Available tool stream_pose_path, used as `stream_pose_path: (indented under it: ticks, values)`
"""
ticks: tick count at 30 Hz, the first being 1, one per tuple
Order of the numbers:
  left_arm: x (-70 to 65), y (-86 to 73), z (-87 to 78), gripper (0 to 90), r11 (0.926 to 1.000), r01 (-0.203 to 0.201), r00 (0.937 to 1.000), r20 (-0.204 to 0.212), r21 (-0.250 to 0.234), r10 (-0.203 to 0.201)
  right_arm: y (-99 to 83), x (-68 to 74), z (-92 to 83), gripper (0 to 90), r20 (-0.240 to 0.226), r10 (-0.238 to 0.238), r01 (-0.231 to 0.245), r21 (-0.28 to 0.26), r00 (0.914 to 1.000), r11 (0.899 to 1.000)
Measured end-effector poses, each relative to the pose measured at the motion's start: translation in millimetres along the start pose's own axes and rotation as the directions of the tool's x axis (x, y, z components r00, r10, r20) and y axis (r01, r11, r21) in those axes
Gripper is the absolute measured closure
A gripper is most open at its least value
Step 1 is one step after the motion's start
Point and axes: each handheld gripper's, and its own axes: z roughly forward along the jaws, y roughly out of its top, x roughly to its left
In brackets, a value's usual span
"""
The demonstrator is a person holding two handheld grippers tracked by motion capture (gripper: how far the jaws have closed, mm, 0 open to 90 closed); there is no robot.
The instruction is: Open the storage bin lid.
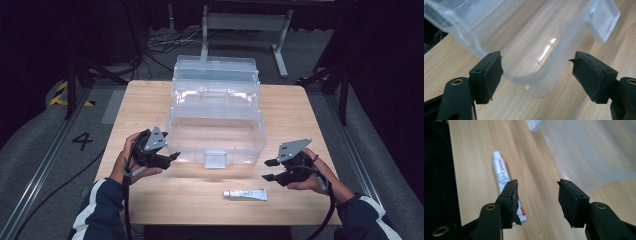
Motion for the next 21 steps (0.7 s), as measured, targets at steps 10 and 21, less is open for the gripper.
stream_pose_path:
  ticks: [10, 21]
  values:
    - [-2.5, -53.0, -3.0, 20.6, 0.9895, 0.072, 0.9974, 0.004, 0.125, -0.073, 18.0, 21.8, 43.1, 52.1, -0.083, -0.104, 0.116, 0.148, 0.9911, 0.982]
    - [-10.4, -100.6, 10.3, 19.6, 0.9709, 0.127, 0.9859, 0.082, 0.203, -0.146, 36.9, 39.5, 79.0, 51.8, -0.161, -0.156, 0.194, 0.261, 0.9746, 0.946]
